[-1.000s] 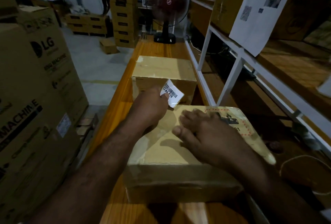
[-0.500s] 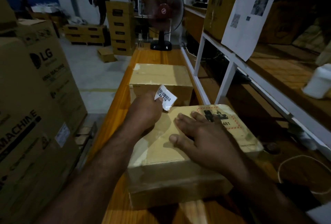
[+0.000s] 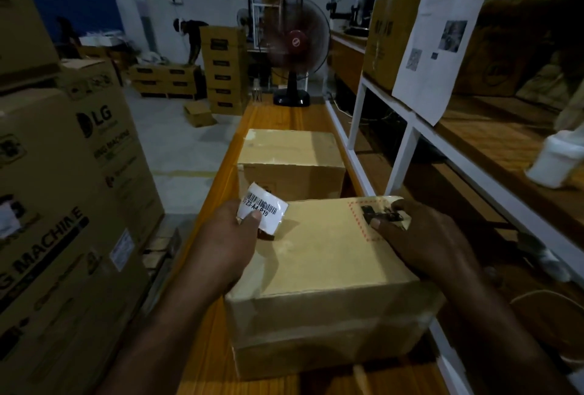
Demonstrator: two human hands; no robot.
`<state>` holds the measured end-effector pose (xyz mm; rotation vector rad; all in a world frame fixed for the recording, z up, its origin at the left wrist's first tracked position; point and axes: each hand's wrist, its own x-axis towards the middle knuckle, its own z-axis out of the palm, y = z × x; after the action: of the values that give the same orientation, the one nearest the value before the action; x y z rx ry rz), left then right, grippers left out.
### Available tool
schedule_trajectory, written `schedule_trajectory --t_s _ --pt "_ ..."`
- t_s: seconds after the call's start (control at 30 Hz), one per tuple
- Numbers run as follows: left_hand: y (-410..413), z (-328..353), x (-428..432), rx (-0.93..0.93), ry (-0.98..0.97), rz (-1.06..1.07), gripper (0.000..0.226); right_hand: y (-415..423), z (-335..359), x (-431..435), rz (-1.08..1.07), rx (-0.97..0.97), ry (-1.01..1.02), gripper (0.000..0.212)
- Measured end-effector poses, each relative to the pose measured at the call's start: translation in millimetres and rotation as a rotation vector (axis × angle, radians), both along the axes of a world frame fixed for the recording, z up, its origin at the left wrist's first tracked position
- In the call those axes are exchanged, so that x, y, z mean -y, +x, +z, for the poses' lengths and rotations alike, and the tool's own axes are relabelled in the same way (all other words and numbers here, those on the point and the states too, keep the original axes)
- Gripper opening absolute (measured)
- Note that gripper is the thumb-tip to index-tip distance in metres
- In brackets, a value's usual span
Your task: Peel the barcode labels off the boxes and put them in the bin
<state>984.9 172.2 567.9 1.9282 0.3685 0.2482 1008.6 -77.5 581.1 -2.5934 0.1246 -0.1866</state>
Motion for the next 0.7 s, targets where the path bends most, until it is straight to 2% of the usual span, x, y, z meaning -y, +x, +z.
schedule_trajectory --t_s 0.07,0.17,0.33,0.5,0.6,0.7 --pt "3 12 -2 0.039 0.003 0.049 0.026 5 8 -3 0.044 0.080 0.054 0.043" --pt "8 40 -9 0.154 0.016 0.074 0.012 17 26 -5 0.087 0.234 0.098 0.041" --pt "15 79 -16 0.474 -0.067 0.058 0.013 45 54 -5 0.072 0.437 0.164 0.054" --pt "37 86 -22 0.712 -0.227 0.111 0.010 74 57 -2 0.094 0.428 0.177 0.078" --pt "61 83 -33 0.771 -0.250 0.125 0.017 91 51 -9 0.058 0.494 0.195 0.080" --pt "87 77 -45 0.742 -0.310 0.089 0.021 115 42 -21 0.002 0.554 0.228 0.073"
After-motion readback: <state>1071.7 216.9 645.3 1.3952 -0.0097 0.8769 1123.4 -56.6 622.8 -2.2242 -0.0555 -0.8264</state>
